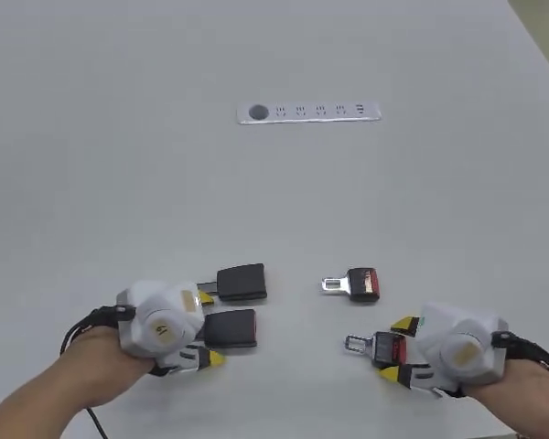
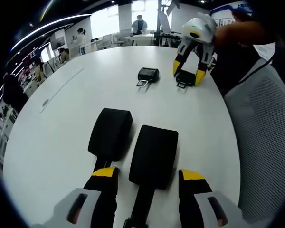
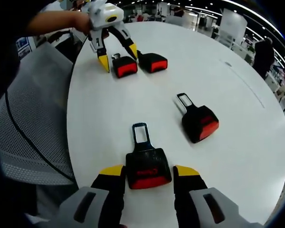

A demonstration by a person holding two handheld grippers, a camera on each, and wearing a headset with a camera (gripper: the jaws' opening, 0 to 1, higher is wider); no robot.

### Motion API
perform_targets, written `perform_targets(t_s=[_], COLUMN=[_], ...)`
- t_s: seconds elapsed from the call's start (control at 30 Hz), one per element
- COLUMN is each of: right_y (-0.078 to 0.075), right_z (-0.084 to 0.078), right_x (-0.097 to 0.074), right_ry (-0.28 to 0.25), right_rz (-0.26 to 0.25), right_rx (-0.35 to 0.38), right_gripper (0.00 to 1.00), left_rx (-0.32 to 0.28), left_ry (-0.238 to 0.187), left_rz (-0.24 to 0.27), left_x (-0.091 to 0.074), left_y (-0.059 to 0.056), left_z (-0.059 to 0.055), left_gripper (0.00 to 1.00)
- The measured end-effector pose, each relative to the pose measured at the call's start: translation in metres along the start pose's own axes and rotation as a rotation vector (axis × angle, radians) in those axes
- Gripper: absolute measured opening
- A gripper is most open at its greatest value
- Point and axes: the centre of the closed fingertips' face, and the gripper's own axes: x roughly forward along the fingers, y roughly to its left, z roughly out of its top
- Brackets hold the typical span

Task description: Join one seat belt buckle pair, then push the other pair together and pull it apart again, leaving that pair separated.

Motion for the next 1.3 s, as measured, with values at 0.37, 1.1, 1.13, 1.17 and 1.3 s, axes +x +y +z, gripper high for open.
perform_targets(t_s=[0.37, 1.1, 1.13, 1.17, 1.3], right_y=[-0.003, -0.0033, -0.0033, -0.0037, -0.004], right_z=[-0.0064, -0.008, -0.0078, -0.0076, -0.0077], right_x=[-0.0041, -0.0027, -0.003, -0.0032, -0.003], right_ry=[0.045, 0.116, 0.115, 0.114, 0.113], right_rz=[0.053, 0.078, 0.078, 0.077, 0.076], right_rx=[-0.043, -0.175, -0.173, -0.174, -0.171], right_gripper=[0.36, 0.34, 0.34, 0.34, 0.34], left_rx=[0.061, 0.127, 0.127, 0.128, 0.121], left_ry=[0.028, 0.039, 0.04, 0.04, 0.047], left_rz=[-0.066, -0.096, -0.094, -0.093, -0.086], left_x=[0.0049, 0.0073, 0.0072, 0.0071, 0.0072], left_y=[-0.0054, -0.0078, -0.0082, -0.0085, -0.0089], left_z=[0.0045, 0.0053, 0.0059, 0.006, 0.0059], left_gripper=[0.45, 0.35, 0.34, 0.34, 0.34])
